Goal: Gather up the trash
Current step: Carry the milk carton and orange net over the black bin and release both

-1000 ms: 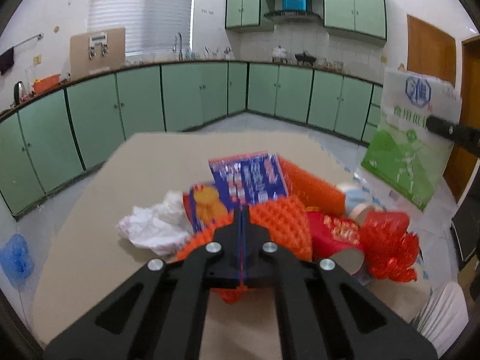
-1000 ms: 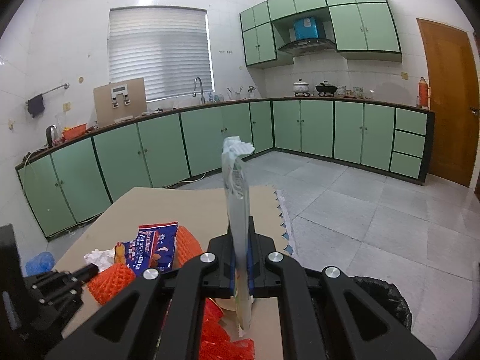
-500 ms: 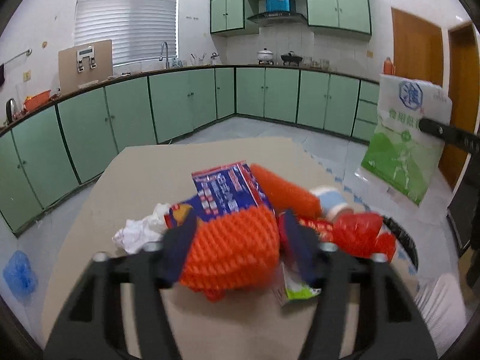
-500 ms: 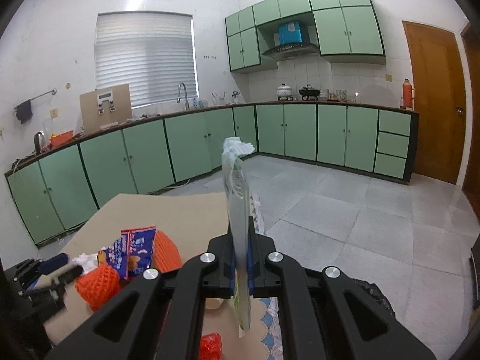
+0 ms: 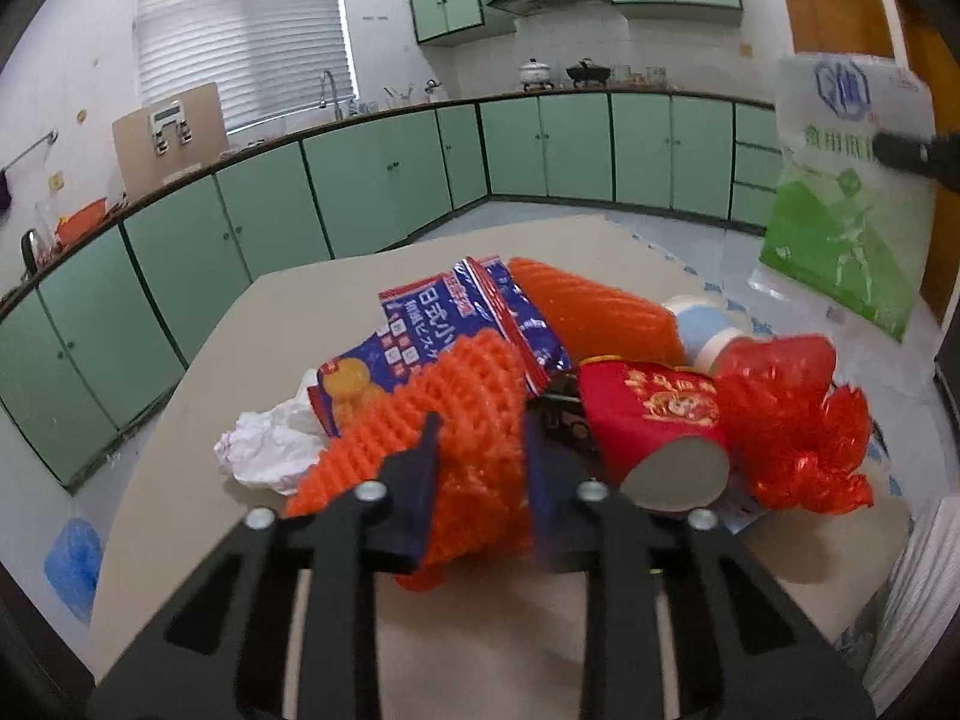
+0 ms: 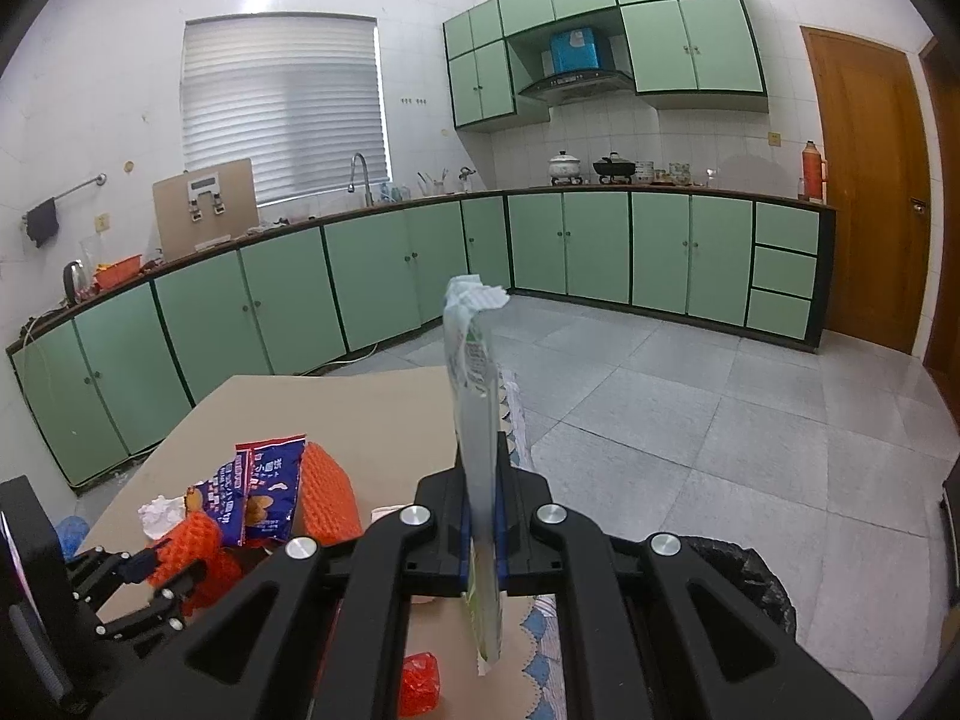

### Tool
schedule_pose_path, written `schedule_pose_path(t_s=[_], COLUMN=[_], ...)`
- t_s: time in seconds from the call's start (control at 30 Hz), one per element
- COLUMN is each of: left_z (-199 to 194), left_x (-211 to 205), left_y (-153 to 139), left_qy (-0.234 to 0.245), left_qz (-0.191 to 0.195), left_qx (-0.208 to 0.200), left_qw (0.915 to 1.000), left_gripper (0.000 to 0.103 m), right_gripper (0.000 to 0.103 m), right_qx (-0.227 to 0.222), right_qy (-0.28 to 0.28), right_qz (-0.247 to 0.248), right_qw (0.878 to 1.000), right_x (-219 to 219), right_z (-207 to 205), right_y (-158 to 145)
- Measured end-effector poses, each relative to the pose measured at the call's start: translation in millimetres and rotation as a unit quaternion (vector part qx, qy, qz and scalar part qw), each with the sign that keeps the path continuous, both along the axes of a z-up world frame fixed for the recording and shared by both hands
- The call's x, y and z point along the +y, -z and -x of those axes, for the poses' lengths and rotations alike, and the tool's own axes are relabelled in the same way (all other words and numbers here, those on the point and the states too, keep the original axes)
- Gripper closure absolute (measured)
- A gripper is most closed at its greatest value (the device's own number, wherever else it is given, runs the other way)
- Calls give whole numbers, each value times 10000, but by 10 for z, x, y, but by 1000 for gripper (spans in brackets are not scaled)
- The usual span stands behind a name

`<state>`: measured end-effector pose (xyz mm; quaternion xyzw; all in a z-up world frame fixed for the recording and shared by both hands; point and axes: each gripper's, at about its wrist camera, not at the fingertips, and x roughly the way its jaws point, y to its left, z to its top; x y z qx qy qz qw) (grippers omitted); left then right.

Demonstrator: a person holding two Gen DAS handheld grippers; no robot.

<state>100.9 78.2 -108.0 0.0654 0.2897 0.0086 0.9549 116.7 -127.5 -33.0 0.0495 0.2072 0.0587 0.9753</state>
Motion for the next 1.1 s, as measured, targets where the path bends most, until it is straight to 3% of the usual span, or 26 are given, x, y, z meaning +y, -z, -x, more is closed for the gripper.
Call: schedule_pose_path(t_s=[0.13, 0.3, 0.53, 0.77, 0.97, 1.1], left_z=[105, 199, 121, -175, -474, -686], left_x=[60, 41, -315, -1088, -1860, -2394], left_y=[-198, -521, -874, -849, -612, -324], left_qy=[-64, 54, 791, 1719, 2451, 2849], left_qz=[18, 303, 710, 992, 1318, 1340], left_qx=[-382, -756, -1034, -911, -393, 42], left_qw=[9992, 9967, 9889, 9759, 9597, 9491], left_gripper=[83, 84, 84, 84, 84, 84], right_gripper=[97, 97, 97, 97, 97, 97], right_qx=[-37, -170, -270, -22, 333, 587], right_qy=[-4, 43, 400, 1032, 1549, 1775], right_qz=[5, -22, -3, -1, -22, -86], right_qw=[10000, 9998, 9988, 9947, 9874, 9823], right_x=[10, -51, -331, -875, -1401, -1711], right_z=[19, 77, 166, 223, 187, 91], right_y=[-6, -78, -146, 11, 308, 562])
